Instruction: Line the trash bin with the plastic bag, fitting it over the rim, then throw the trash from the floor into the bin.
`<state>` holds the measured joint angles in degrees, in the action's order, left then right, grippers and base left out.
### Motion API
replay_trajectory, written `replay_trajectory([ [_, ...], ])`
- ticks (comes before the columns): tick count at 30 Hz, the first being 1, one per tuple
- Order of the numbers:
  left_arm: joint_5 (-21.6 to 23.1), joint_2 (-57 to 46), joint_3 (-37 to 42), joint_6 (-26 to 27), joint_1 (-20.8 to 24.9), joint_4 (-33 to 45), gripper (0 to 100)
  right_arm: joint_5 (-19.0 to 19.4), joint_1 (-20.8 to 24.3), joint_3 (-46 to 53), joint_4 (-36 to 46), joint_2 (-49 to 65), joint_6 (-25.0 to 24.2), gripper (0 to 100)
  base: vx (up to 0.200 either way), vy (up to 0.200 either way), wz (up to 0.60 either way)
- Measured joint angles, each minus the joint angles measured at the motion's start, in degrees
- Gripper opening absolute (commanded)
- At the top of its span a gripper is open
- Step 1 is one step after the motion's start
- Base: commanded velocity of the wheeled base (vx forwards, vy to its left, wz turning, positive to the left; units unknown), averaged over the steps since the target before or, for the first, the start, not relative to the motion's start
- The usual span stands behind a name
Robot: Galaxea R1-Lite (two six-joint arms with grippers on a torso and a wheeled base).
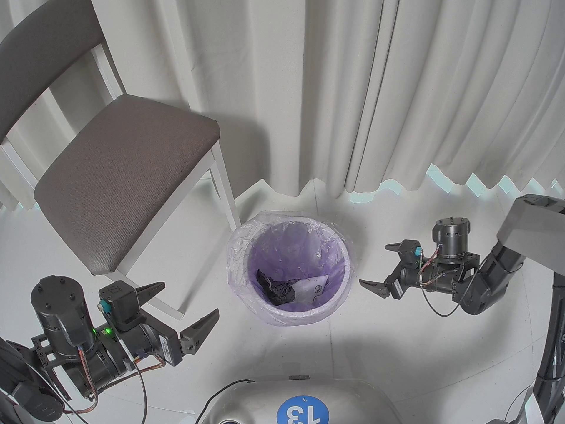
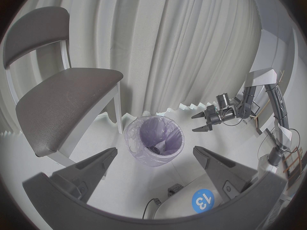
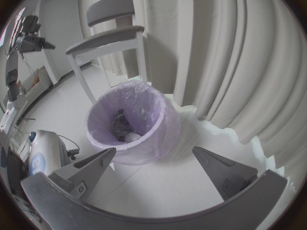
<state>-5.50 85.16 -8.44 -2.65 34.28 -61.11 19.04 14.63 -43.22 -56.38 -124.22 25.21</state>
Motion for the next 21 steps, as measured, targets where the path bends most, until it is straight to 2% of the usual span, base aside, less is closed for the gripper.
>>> replay_trajectory([
  [3,0.1,-0.6,-0.4,-0.4,-0.2,0.0,100,-4.4,-0.2,2.9,-1.2,4.6,-3.7,100,0.0,0.0,0.0],
  [6,0.3,-1.9,-0.9,-0.7,-0.2,0.0,100,-8.8,-0.4,5.7,-3.2,9.4,-9.9,100,0.0,0.0,0.0],
  [11,0.4,-5.6,-1.7,-1.0,-0.3,0.0,100,-14.2,-0.7,9.8,-5.9,17.9,-16.9,100,0.0,0.0,0.0],
  [16,0.4,-10.4,-2.8,-1.1,-0.8,0.5,100,-18.8,-2.5,12.0,-6.4,27.0,-19.5,100,0.0,0.0,0.0],
  [21,0.4,-14.3,-5.3,-1.0,-3.8,0.9,100,-20.5,-6.2,12.5,-4.2,34.8,-20.4,100,0.0,0.0,0.0],
])
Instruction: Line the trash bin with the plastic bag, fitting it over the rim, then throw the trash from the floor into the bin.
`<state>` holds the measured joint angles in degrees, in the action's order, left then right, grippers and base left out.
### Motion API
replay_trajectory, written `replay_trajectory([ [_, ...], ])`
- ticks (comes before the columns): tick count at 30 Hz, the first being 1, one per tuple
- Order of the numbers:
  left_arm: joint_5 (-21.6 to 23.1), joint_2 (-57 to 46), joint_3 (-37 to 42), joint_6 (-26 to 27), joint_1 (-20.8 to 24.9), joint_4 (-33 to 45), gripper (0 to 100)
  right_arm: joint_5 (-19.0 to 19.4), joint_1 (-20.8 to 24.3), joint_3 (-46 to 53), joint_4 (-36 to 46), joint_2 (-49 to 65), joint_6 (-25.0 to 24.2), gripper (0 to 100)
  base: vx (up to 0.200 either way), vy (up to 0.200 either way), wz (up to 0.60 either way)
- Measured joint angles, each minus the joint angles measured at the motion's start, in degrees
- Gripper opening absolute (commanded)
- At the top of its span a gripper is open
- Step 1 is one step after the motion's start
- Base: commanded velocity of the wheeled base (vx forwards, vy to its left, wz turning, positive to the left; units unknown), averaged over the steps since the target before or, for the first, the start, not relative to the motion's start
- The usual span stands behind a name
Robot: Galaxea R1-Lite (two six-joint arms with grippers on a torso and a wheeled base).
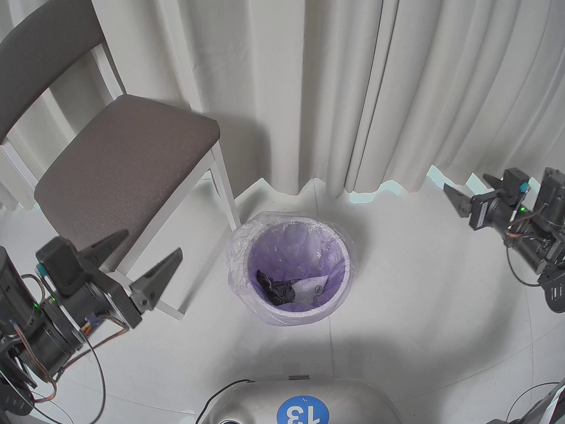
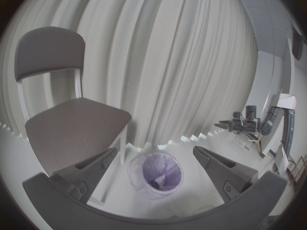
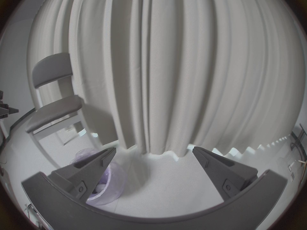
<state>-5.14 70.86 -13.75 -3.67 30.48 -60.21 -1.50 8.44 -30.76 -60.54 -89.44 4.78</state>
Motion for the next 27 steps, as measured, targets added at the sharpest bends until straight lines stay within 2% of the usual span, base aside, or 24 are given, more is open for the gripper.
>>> replay_trajectory([
  [8,0.0,-3.4,-5.9,0.2,-6.3,1.7,100,-0.4,-4.6,-4.4,12.0,8.9,-1.7,100,0.0,0.0,0.0],
  [12,0.0,-4.7,-9.4,0.9,-8.7,6.6,100,-0.5,-5.2,-8.7,21.5,12.1,-1.7,100,0.0,0.0,0.0],
  [14,0.0,-5.4,-11.6,1.7,-10.1,11.4,100,-0.5,-5.4,-11.1,27.1,13.3,-1.4,100,0.0,0.0,0.0],
  [19,-0.1,-7.1,-20.3,4.6,-14.8,28.8,100,-0.6,-5.5,-18.6,41.2,15.8,1.0,100,0.0,0.0,0.0],
  [25,0.3,-9.0,-31.9,6.8,-21.5,52.1,100,-0.6,-6.1,-25.7,49.4,17.3,3.5,100,0.0,0.0,0.0],
  [27,0.8,-9.4,-33.8,7.2,-23.5,56.1,100,-0.6,-6.5,-26.9,50.6,17.5,3.9,100,0.0,0.0,0.0],
])
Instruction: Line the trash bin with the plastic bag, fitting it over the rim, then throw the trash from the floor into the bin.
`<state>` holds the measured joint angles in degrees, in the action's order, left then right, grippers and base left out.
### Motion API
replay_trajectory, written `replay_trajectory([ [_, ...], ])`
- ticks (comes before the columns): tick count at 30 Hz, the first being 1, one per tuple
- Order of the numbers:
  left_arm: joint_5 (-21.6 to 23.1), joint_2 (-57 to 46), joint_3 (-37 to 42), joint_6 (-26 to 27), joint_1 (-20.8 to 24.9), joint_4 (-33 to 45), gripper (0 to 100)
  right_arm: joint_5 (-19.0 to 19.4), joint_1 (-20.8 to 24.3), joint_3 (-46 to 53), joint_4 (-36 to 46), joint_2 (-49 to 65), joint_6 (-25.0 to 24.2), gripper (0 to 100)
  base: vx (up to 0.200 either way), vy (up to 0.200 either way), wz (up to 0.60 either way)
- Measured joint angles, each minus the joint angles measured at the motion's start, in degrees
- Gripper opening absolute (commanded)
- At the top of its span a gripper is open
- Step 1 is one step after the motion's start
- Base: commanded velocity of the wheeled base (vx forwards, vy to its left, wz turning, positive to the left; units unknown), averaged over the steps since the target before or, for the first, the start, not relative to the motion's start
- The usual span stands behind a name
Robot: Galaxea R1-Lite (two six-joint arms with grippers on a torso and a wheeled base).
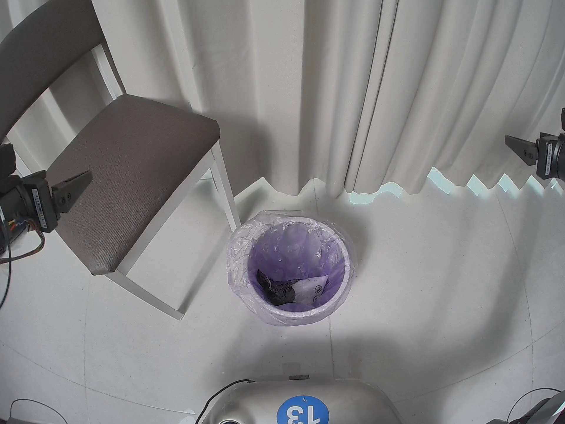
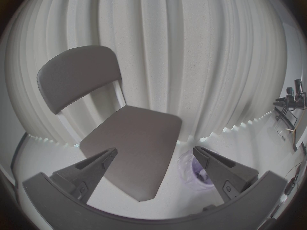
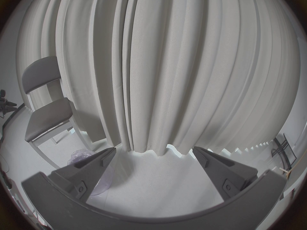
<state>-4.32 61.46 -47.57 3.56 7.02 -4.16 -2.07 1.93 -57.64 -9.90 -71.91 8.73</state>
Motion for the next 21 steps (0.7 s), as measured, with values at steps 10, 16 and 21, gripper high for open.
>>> replay_trajectory([
  [10,3.6,-4.1,-7.3,3.5,-11.5,8.2,100,0.5,-1.7,-3.4,2.6,4.4,1.2,100,0.0,0.0,0.0],
  [16,3.8,-7.5,-11.8,3.7,-13.6,13.5,100,0.0,-2.0,-3.5,2.6,8.7,0.8,100,0.0,0.0,0.0],
  [21,5.2,-9.9,-16.9,3.5,-13.9,17.1,100,-0.1,-2.3,-4.2,2.1,12.1,0.8,100,0.0,0.0,0.0],
])
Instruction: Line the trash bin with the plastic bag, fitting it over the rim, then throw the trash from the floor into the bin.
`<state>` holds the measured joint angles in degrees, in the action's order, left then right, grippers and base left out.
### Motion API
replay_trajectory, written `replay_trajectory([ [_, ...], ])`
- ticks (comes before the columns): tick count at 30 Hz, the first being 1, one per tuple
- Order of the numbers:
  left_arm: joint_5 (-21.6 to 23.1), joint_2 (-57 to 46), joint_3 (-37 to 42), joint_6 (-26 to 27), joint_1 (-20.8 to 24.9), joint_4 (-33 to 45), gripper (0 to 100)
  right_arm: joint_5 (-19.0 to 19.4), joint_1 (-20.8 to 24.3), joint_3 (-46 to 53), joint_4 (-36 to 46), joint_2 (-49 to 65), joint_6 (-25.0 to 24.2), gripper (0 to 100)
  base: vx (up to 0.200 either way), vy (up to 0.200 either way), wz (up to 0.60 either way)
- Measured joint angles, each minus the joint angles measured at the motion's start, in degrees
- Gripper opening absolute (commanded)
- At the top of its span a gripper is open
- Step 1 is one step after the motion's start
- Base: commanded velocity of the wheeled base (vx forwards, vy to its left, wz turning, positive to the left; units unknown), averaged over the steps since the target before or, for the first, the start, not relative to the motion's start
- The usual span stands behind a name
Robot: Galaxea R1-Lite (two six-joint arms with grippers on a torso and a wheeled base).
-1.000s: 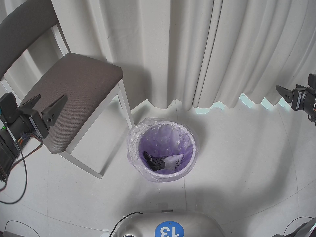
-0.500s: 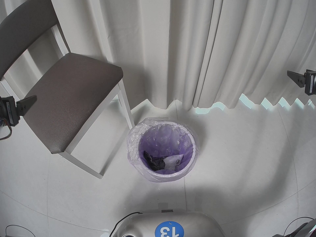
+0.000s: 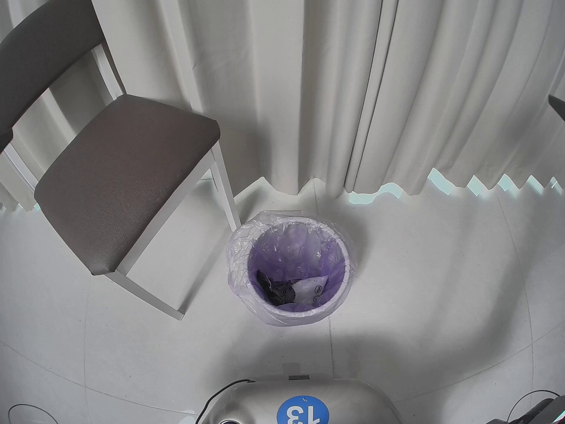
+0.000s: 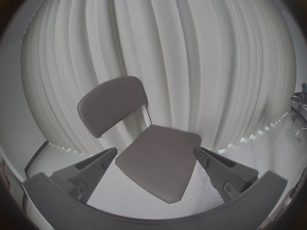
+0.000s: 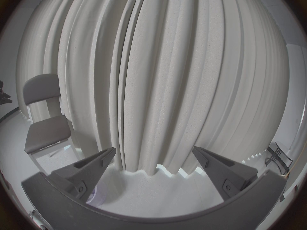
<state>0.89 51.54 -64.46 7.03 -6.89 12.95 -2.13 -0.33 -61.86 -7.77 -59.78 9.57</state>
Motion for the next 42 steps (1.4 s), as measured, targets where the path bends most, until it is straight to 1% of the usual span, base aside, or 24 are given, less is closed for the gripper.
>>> replay_trajectory([
  [4,2.9,-2.6,-4.9,-0.3,0.0,6.9,100,0.0,-0.1,-1.3,-0.1,3.2,0.2,100,0.0,0.0,0.0],
  [7,3.9,-4.9,-7.2,-1.0,0.1,10.1,100,0.0,-0.1,-2.0,0.0,6.0,0.2,100,0.0,0.0,0.0],
  [14,4.1,-11.7,-9.3,-1.8,3.0,16.9,100,0.3,0.0,-2.4,0.8,13.1,-0.1,100,0.0,0.0,0.0],
  [18,3.6,-16.9,-9.2,-1.9,4.8,22.9,100,0.7,0.2,-2.2,5.5,18.3,0.0,100,0.0,0.0,0.0],
  [20,2.8,-20.1,-8.9,-1.9,5.5,25.8,100,1.0,0.3,-2.0,9.1,21.7,0.0,100,0.0,0.0,0.0],
  [27,-0.6,-27.2,-7.5,-1.9,6.3,30.8,100,1.2,0.3,-1.8,16.8,30.4,0.0,100,0.0,0.0,0.0],
  [31,-2.3,-32.1,-5.2,-1.9,6.5,34.3,100,1.2,0.3,-1.7,21.5,35.7,0.1,100,0.0,0.0,0.0],
  [35,-3.8,-37.0,-2.2,-1.9,6.5,37.5,100,1.6,0.4,-1.4,23.7,40.1,0.1,100,0.0,0.0,0.0],
  [42,-4.4,-45.6,5.0,-2.0,6.5,38.9,100,3.2,0.2,-0.3,25.7,46.8,-0.1,100,0.0,0.0,0.0],
])
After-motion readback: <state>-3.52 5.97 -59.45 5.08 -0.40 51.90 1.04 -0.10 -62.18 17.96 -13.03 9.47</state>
